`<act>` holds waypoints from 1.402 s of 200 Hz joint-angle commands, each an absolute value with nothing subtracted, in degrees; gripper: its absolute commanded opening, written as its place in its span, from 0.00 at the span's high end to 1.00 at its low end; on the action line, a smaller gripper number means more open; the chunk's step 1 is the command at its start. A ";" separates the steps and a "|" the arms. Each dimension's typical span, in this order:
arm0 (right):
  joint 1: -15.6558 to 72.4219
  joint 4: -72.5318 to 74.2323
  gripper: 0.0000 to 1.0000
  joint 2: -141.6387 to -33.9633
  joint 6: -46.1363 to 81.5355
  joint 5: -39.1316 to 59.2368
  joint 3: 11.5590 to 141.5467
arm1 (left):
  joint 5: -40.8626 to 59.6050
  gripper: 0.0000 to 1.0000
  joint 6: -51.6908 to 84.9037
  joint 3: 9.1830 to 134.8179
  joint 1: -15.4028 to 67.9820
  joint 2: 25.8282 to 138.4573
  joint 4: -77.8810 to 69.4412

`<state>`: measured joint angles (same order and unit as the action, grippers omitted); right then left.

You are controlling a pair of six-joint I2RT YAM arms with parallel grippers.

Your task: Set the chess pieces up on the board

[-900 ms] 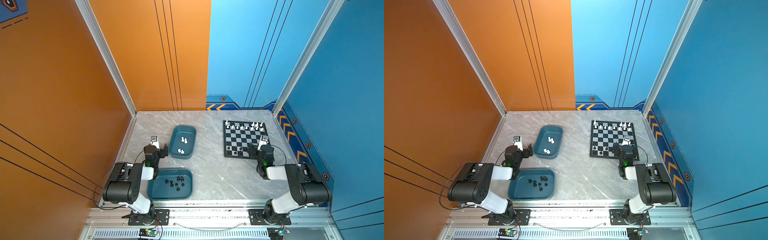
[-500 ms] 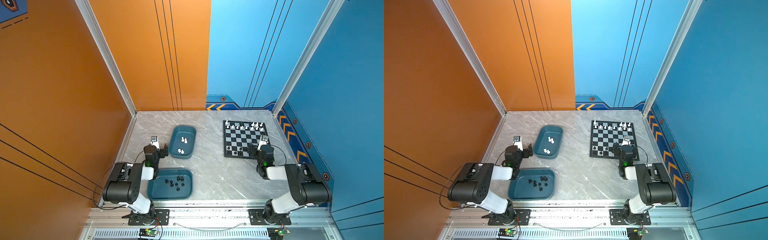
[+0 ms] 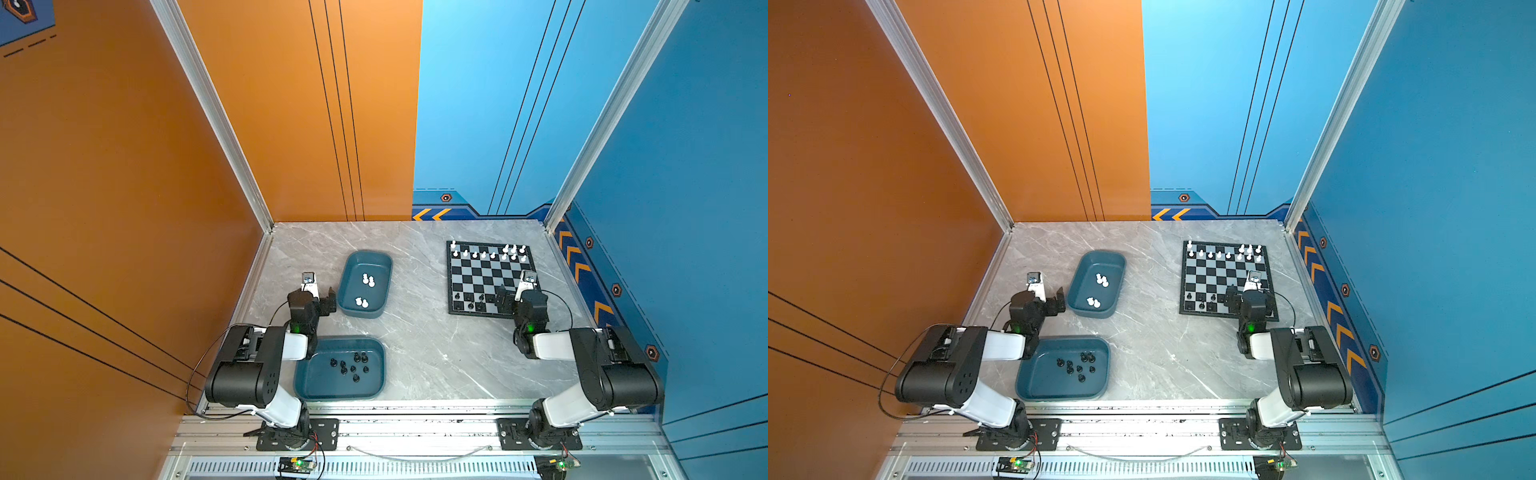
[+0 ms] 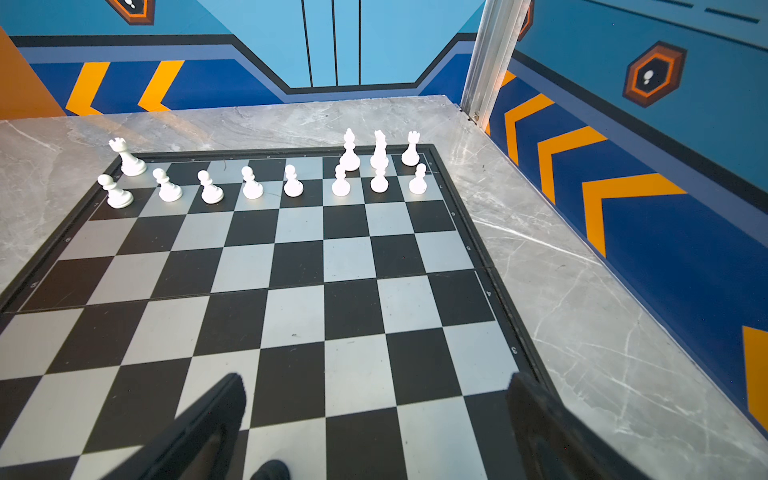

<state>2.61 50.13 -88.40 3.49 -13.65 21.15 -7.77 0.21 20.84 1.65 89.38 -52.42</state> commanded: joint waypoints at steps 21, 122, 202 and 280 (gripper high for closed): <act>2.55 50.49 0.00 -87.78 4.51 -13.59 21.36 | -8.94 0.02 -0.46 22.23 2.20 89.41 -51.60; 6.94 10.33 0.00 -74.24 6.17 -26.26 37.43 | -15.33 0.02 -3.83 32.16 6.56 81.29 -28.97; -2.80 -13.51 0.28 -68.28 16.69 -17.92 54.12 | -4.51 0.02 3.35 62.72 8.48 78.49 -1.10; -13.30 -24.34 0.48 -87.18 29.32 -4.75 72.69 | 1.54 0.20 11.19 84.07 18.36 91.07 6.34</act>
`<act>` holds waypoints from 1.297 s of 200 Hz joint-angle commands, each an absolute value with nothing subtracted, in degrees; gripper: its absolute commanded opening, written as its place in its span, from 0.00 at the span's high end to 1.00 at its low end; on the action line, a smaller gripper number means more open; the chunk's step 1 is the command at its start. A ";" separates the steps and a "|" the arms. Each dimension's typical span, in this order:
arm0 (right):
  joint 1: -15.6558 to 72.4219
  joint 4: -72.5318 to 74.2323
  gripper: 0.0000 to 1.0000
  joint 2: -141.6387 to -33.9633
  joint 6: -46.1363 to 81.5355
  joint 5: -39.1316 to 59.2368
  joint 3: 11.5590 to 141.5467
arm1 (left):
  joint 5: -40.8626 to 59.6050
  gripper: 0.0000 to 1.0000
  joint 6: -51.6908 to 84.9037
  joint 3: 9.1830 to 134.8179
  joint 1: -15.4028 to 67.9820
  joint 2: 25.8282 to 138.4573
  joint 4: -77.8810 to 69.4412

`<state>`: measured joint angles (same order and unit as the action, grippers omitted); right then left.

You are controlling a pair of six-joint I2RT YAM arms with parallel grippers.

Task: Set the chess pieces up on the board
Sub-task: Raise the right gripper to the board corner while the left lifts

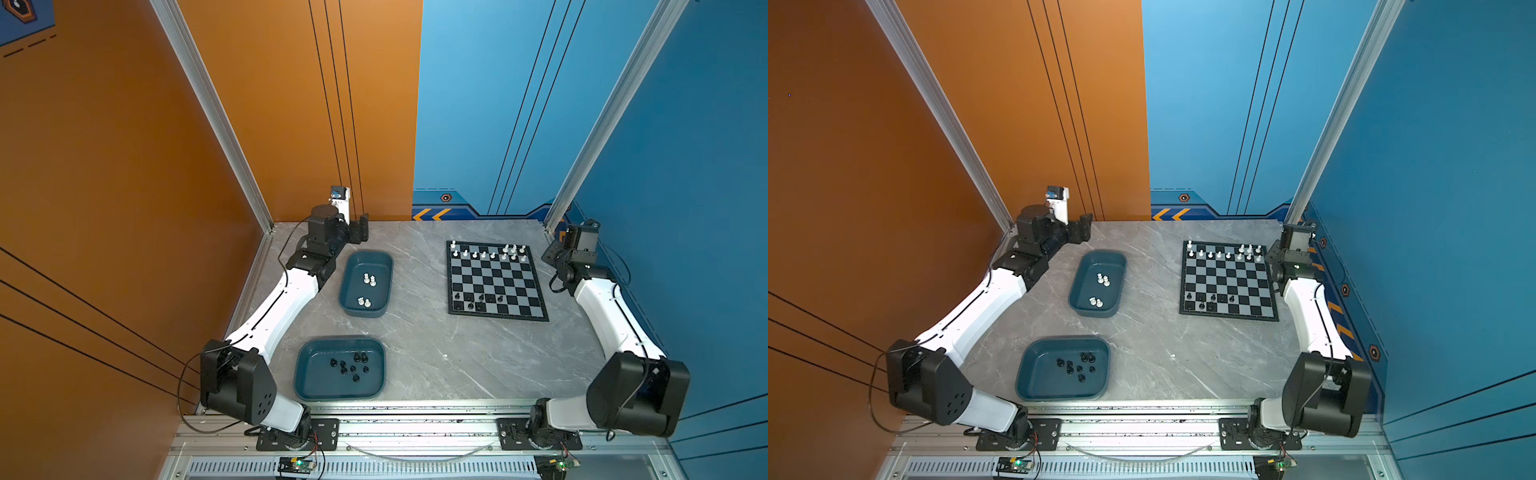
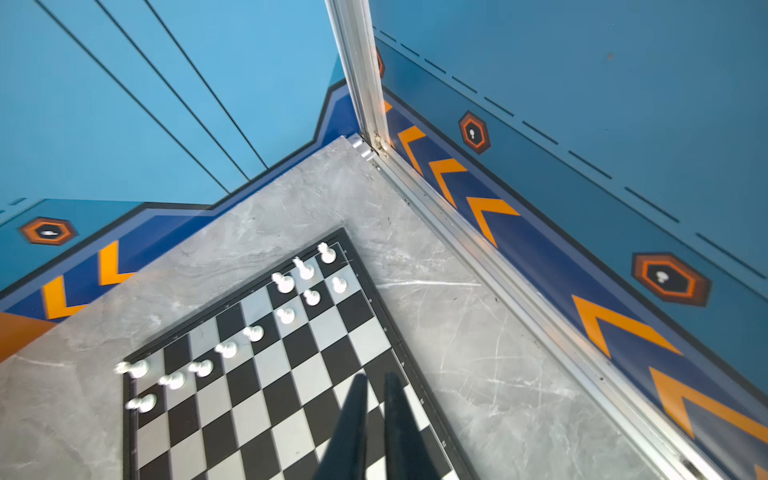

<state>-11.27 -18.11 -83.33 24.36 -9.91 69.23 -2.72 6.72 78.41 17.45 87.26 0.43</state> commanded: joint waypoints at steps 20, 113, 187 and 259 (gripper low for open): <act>-14.08 -24.60 0.28 -90.40 29.53 -4.77 74.73 | 3.13 0.05 10.82 88.12 19.20 93.93 8.29; -19.87 -25.76 0.19 -109.05 37.01 1.45 86.18 | -4.62 0.02 11.73 105.93 21.55 107.41 14.06; -19.78 -28.77 0.22 -121.19 40.00 0.22 96.65 | -9.32 0.02 9.93 108.81 22.76 110.67 18.00; -19.78 -32.81 0.25 -132.84 40.96 1.85 112.28 | -10.02 0.02 10.55 111.56 22.85 113.60 19.22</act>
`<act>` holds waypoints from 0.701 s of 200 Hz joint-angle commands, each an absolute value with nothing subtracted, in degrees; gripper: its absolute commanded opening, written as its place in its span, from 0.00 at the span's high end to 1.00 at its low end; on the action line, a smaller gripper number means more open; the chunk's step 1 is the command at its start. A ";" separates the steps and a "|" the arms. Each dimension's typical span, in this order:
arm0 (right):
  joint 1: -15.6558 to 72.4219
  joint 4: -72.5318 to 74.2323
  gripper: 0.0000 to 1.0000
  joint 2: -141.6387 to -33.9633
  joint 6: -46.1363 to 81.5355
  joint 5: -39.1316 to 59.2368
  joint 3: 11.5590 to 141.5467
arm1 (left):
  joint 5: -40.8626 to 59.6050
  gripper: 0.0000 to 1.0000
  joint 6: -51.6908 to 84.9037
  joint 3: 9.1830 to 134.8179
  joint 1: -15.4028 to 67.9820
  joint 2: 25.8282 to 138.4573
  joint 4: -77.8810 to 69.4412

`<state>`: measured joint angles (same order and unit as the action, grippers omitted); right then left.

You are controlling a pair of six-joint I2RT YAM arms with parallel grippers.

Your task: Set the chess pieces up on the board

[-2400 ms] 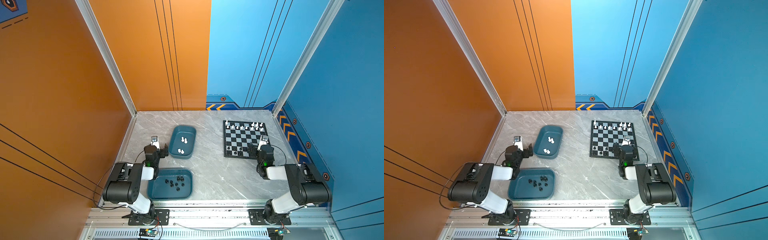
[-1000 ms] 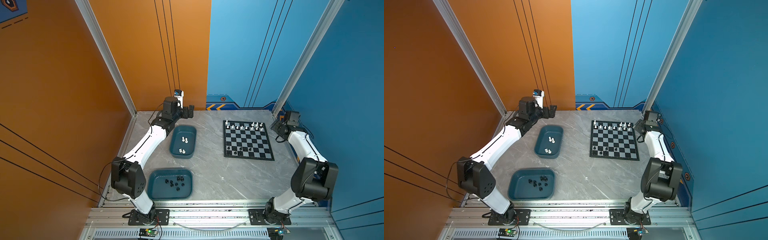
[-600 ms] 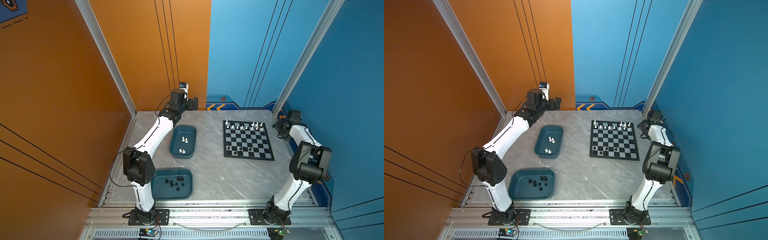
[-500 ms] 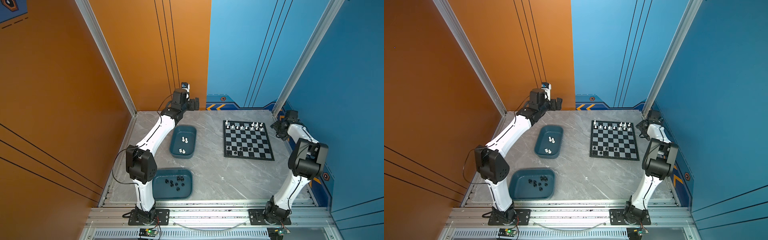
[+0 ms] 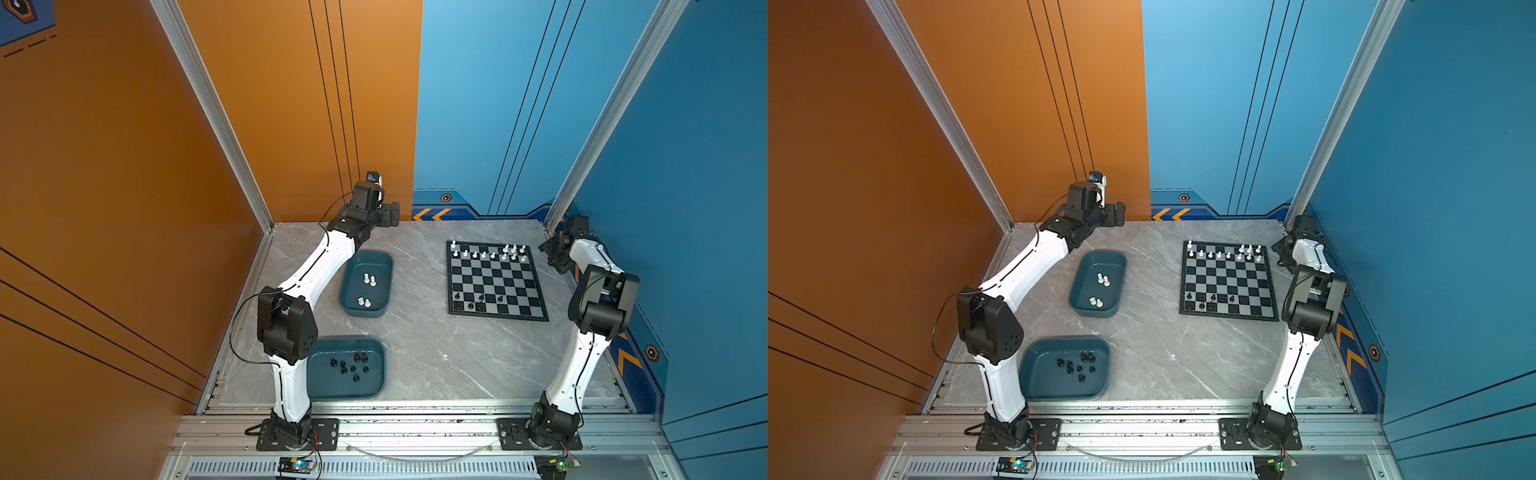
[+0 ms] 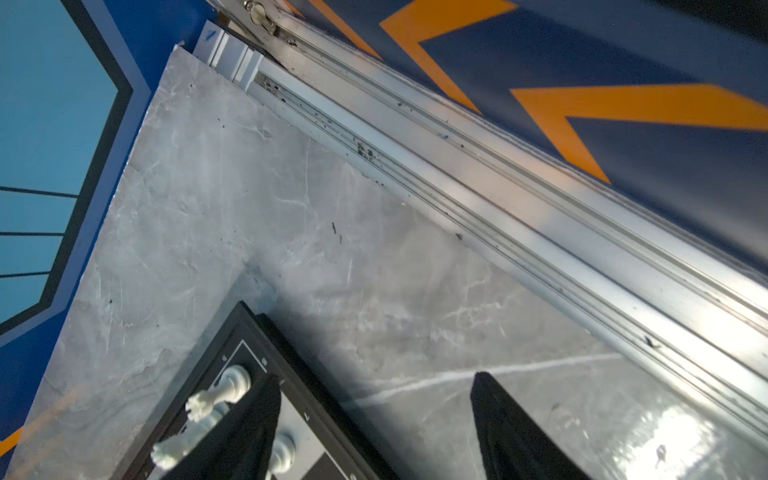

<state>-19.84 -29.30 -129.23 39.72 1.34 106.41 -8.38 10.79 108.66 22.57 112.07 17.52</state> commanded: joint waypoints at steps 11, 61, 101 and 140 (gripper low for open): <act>-19.78 -33.17 0.25 -134.89 40.97 2.42 115.16 | -10.13 0.02 10.38 112.37 22.85 114.03 19.79; -18.45 -37.42 0.24 -142.49 41.23 3.15 127.62 | -11.27 0.02 10.15 114.43 22.86 115.72 21.52; -16.40 -39.83 0.25 -143.20 41.02 2.15 129.82 | -11.74 0.02 10.81 113.76 22.94 115.79 21.63; -15.72 -40.31 0.25 -143.71 41.77 -0.47 129.30 | -12.34 0.02 11.02 112.36 22.94 115.16 21.60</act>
